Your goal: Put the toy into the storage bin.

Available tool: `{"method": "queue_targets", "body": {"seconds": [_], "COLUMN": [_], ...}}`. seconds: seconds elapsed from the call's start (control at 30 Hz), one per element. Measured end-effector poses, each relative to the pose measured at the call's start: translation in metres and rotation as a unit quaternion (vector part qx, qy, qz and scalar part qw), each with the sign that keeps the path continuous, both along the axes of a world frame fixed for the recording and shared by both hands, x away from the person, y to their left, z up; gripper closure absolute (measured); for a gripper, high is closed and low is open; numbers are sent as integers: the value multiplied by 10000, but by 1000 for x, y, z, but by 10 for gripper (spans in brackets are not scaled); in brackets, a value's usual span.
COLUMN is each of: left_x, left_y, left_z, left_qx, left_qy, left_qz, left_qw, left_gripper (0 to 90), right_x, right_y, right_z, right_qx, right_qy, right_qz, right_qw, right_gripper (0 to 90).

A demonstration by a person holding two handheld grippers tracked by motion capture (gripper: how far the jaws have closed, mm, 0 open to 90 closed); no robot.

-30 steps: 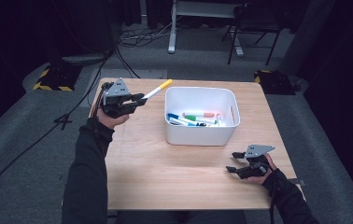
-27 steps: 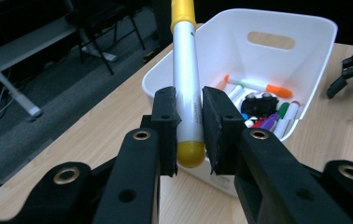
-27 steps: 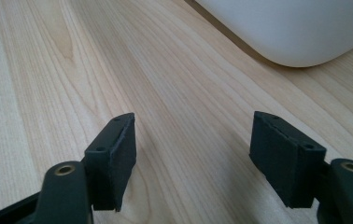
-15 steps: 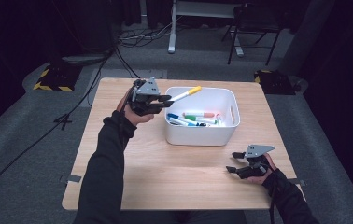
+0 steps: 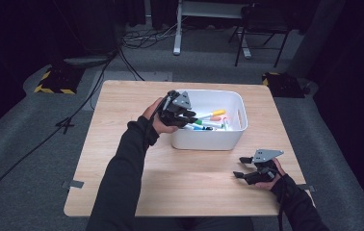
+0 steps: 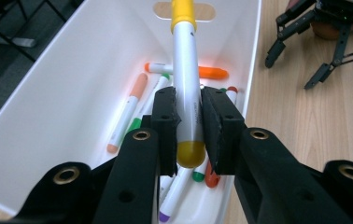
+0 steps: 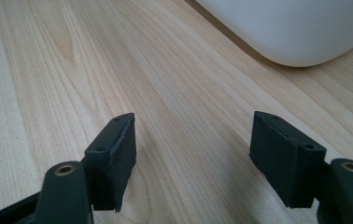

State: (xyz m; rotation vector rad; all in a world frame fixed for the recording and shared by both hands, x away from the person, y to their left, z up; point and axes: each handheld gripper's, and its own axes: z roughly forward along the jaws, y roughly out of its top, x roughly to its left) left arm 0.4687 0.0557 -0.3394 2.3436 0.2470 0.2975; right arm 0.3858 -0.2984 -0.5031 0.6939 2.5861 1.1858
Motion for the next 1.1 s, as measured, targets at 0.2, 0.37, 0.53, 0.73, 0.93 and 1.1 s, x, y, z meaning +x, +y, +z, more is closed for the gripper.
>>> {"method": "queue_targets", "body": {"seconds": [0.2,0.37,0.53,0.73,0.93,1.1], "left_x": [0,0,2,2,2,2], "left_y": [-13,-19,-21,-23,-23,-19], "left_z": [-5,-9,-11,-11,-9,-8], "left_qx": [314,470,587,571,491,366], "left_qy": [71,104,143,134,80,135], "left_qz": [-97,-207,-211,-176,-155,-111], "left_qw": [9994,9986,9980,9981,9986,9992], "left_gripper": [757,757,757,755,740,682], "right_x": [0,0,0,0,0,0], "right_y": [0,0,0,0,0,0], "right_z": [0,0,0,0,0,0], "right_qx": [0,0,-1,3,2,3], "right_qy": [-5,-1,-4,1,2,4], "right_qz": [3,0,2,0,0,5], "right_qw": [10000,10000,10000,10000,10000,10000], "right_gripper": [320,320,320,320,320,320]}}
